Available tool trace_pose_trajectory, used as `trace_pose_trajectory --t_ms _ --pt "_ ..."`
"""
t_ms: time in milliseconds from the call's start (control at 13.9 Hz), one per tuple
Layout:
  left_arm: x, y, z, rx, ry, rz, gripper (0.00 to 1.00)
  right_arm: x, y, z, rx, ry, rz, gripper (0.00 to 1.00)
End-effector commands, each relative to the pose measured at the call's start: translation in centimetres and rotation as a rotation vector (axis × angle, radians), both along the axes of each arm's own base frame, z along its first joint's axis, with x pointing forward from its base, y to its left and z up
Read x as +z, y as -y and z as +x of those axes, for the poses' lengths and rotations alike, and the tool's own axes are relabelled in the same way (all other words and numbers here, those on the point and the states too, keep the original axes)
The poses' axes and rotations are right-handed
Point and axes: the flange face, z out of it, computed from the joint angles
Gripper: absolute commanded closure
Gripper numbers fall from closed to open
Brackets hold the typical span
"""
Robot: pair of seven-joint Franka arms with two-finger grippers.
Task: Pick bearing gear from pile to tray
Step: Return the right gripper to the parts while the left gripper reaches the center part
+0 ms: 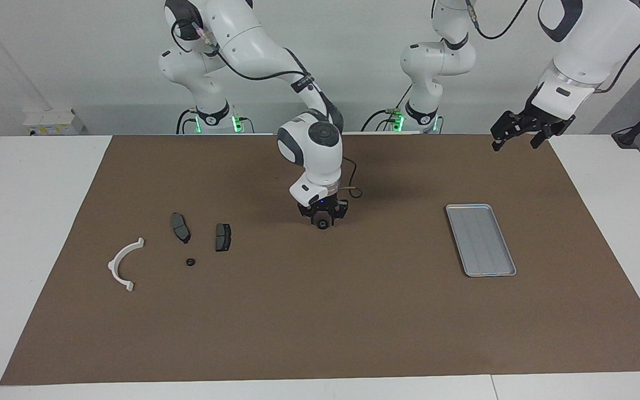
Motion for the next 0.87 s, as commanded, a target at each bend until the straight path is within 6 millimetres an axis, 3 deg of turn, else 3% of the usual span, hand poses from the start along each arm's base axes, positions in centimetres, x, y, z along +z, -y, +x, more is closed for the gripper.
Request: trace_pose_trajectory --t_ms 0,144,433,649,793 --pt "-0.1 0.1 -1.2 -0.006 -0.009 0.014 0.00 3.0 1.6 2.2 -0.018 0.001 0.008 0.18" --pt "-0.3 0.3 -1.4 -0.006 -0.001 0.014 0.00 5.2 4.0 4.2 0.003 0.009 0.004 0.18" --pt "-0.8 1.8 -1.1 -0.003 0.028 0.013 0.00 9.0 13.0 8.6 0.084 0.063 0.006 0.18" --pt "-2.1 5.3 -1.5 0.050 0.035 -0.003 0.00 9.9 20.9 11.7 0.183 0.081 -0.018 0.18" --pt "-3.1 8.9 -1.5 0.101 0.033 -0.002 0.00 10.0 26.4 12.8 0.252 0.078 -0.038 0.18"
